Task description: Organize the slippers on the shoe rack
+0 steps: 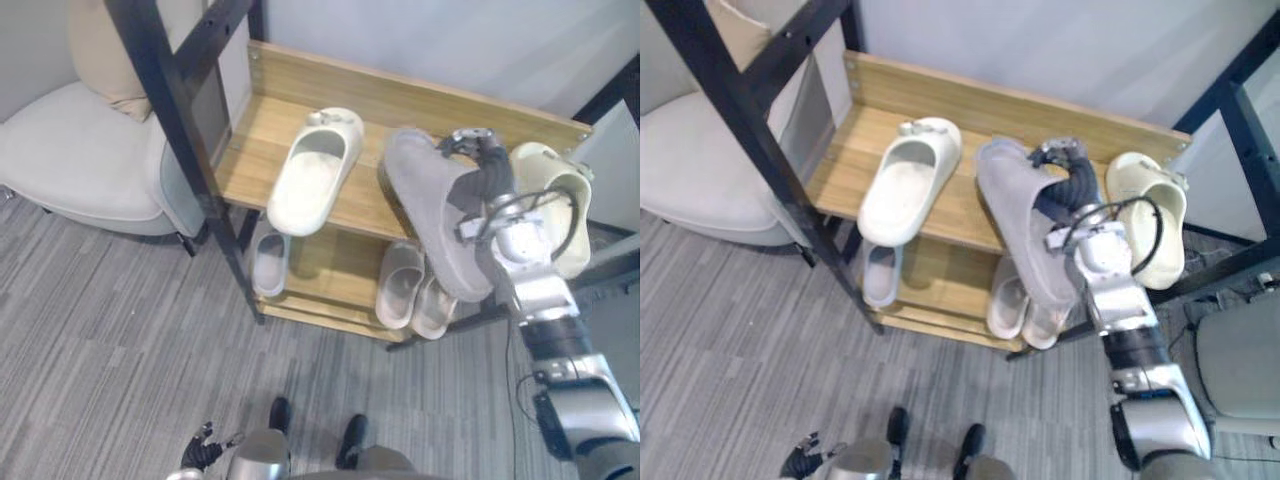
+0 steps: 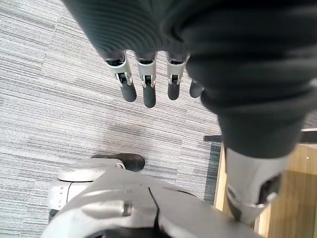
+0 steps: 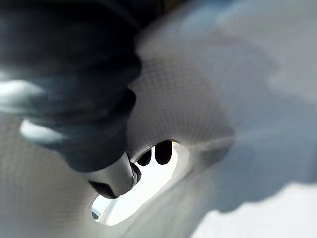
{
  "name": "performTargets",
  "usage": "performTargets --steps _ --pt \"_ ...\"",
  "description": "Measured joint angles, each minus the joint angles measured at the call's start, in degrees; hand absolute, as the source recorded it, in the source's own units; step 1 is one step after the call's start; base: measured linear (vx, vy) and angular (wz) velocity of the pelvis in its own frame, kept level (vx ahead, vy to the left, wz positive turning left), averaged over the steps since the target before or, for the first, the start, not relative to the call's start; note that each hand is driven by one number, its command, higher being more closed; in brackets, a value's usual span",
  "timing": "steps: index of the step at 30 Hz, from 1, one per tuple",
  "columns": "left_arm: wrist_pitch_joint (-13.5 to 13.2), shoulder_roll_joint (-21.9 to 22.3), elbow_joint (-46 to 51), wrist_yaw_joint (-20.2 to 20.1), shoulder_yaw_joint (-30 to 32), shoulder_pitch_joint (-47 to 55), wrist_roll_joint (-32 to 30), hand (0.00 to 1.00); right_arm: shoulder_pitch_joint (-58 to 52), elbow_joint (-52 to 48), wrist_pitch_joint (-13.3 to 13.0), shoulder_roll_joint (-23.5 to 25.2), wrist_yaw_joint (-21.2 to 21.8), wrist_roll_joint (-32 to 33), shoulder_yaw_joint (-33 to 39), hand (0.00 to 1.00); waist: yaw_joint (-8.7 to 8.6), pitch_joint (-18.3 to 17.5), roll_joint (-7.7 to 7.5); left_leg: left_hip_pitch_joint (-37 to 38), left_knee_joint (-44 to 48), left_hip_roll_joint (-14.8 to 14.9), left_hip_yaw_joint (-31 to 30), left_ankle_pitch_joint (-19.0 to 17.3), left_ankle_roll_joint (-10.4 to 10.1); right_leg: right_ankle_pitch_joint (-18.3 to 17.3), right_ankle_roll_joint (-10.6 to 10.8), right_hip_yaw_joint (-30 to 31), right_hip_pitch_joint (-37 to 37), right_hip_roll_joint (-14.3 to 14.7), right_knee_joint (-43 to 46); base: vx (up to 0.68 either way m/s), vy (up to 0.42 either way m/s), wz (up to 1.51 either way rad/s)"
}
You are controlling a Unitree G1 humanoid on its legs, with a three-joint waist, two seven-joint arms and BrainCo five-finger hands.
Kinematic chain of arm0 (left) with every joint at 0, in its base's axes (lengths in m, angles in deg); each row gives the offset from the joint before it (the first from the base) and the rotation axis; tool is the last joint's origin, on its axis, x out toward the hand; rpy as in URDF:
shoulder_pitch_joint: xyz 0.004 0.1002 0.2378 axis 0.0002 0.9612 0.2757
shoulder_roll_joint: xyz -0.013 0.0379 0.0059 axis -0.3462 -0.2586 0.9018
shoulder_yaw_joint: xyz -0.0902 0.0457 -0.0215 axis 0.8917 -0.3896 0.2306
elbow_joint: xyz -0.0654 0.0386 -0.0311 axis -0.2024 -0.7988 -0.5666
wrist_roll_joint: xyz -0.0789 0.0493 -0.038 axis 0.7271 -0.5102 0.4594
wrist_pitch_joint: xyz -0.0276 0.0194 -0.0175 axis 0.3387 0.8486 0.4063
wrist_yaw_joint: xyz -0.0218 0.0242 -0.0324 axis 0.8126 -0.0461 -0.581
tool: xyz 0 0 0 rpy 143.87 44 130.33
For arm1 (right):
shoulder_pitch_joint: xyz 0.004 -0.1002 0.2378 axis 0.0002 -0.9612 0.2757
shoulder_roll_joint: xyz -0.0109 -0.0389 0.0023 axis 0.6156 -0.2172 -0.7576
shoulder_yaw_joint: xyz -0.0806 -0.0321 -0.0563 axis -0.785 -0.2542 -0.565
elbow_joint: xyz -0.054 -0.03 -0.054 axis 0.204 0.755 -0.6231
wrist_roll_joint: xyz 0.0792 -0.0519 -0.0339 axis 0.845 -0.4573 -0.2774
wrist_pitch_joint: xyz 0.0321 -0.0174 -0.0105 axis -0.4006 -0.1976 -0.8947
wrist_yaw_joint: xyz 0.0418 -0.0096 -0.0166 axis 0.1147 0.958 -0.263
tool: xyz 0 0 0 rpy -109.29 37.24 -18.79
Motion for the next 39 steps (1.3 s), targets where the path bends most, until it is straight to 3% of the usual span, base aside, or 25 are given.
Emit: performTargets --steps 4,8,14,25,30,32,34,37,39 --pt "0.7 0.4 -0.9 -0.1 0.0 0.1 -0.1 0.0 -4.5 -7.3 -2.0 0.8 0.1 0.1 1.6 1.0 -0.54 -1.5 0.79 -0.1 0.3 -0.2 0.0 0.0 0.0 -0.4 0.6 0.0 0.0 -0.3 0.0 -0.05 -0.006 0.0" --pt "0.9 0.9 -2.0 -0.1 0.0 0.3 -0.5 0.0 -8.9 -12.0 -3.3 4.9 0.3 2.2 3.1 1.0 -1.89 -3.3 1.74 -0.1 0.8 -0.2 -0.1 -0.7 -0.7 -1.3 1.8 0.0 0.0 -0.9 1.0 -0.03 -0.009 0.01" --pt "0.8 1.0 -2.8 -0.4 -0.6 0.5 -1.2 0.0 -17.3 -17.4 -3.6 9.0 3.4 2.7 2.8 1.0 -2.19 -5.4 2.44 -0.1 1.1 -0.3 -0.3 -0.5 -0.3 -1.3 1.8 -0.1 0.2 -0.9 0.8 0.0 0.0 0.0" --pt "0.8 1.1 -3.7 -1.3 -1.5 0.3 -2.2 0.0 -26.9 -15.0 -3.1 13.0 12.2 4.5 -9.7 1.0 -2.26 -6.6 3.39 1.4 3.1 -0.4 -1.4 -1.2 -0.6 -1.3 2.1 -1.1 3.6 -1.0 -0.1 -0.01 -0.005 0.05" --pt "0.6 1.1 -4.6 -1.3 -2.3 0.1 -2.1 0.0 -26.9 -10.8 -2.9 13.1 13.1 4.3 -15.2 1.0 -1.94 -7.0 4.23 1.0 3.1 -0.3 -1.8 -1.5 -1.0 -1.5 2.1 -1.5 3.4 -1.0 0.2 -0.05 0.003 0.04" --pt "0.6 1.1 -4.7 -1.3 -2.5 -0.8 -2.1 0.0 -26.2 -8.6 -2.9 13.0 12.8 4.0 -17.5 1.0 -1.79 -6.0 4.37 -0.6 5.5 -0.2 -2.3 -2.1 -1.1 -2.7 1.7 -2.2 2.1 -1.4 2.8 -0.06 0.0 0.2" --pt "0.3 1.0 -4.5 -1.3 -3.1 -3.2 -2.1 0.0 -24.2 -7.1 -2.9 13.0 12.0 2.2 -18.7 1.0 -1.68 -3.2 4.71 -6.3 13.7 0.1 -4.0 -4.5 -1.0 -5.1 1.3 -3.6 -1.6 -2.3 9.3 -0.12 -0.005 0.43" --pt "-0.4 1.0 -4.1 -1.2 -3.4 -9.3 -0.8 0.0 -14.7 -3.2 -2.9 13.2 9.9 1.4 -19.5 1.0 -0.47 5.1 5.78 -18.6 29.2 1.6 -6.2 -9.3 -1.3 -10.4 0.2 -5.2 -11.0 -3.3 22.9 -0.23 -0.005 0.35" --pt "-0.4 1.0 -3.9 -1.1 -3.4 -11.7 0.3 0.0 -10.4 -1.3 -2.7 13.0 7.8 -0.3 -19.0 1.0 -0.13 7.2 5.78 -25.1 34.8 1.9 -7.3 -10.9 -2.0 -13.0 -0.4 -6.4 -16.8 -4.4 29.0 -0.2 0.0 0.33"
